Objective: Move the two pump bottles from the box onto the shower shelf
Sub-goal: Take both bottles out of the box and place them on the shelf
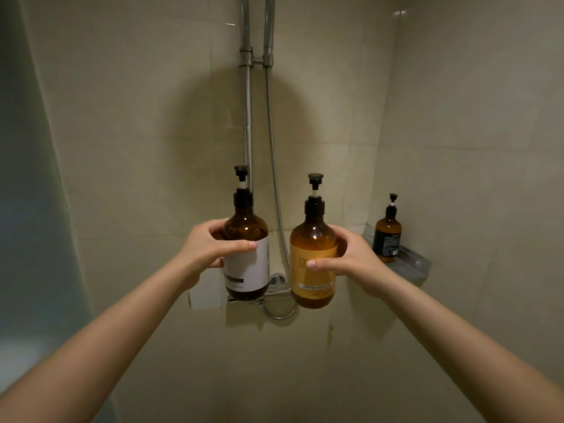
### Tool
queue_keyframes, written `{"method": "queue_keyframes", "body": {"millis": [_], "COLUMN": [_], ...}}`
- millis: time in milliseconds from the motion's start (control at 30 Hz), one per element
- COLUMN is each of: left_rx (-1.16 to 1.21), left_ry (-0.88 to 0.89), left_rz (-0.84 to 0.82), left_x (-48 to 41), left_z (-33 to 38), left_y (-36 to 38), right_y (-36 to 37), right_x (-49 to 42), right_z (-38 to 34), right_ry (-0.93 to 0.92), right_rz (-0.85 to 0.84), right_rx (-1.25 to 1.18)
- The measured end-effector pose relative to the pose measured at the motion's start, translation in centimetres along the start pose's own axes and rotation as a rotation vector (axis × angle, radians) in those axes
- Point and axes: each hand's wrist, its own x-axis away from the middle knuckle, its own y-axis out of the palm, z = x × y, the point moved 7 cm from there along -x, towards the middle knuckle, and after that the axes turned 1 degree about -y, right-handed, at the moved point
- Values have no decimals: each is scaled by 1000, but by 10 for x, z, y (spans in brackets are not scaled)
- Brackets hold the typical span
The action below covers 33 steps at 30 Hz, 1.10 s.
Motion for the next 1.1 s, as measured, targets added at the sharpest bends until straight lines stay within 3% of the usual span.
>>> {"method": "queue_keyframes", "body": {"millis": [367,667,1100], "left_rx": [9,13,95], "left_ry": [67,150,128], "left_rz": [-94,-185,-345], "left_x": [-94,-191,-305], "left_z": [-4,21,-6], "left_y": [50,111,217], "right_y": [-68,-148,-221], "right_x": [-49,-85,-77], "right_z": [37,63,114], "right_ry": [42,81,239], "right_rz": [154,276,536], "right_rx": [7,157,203]}}
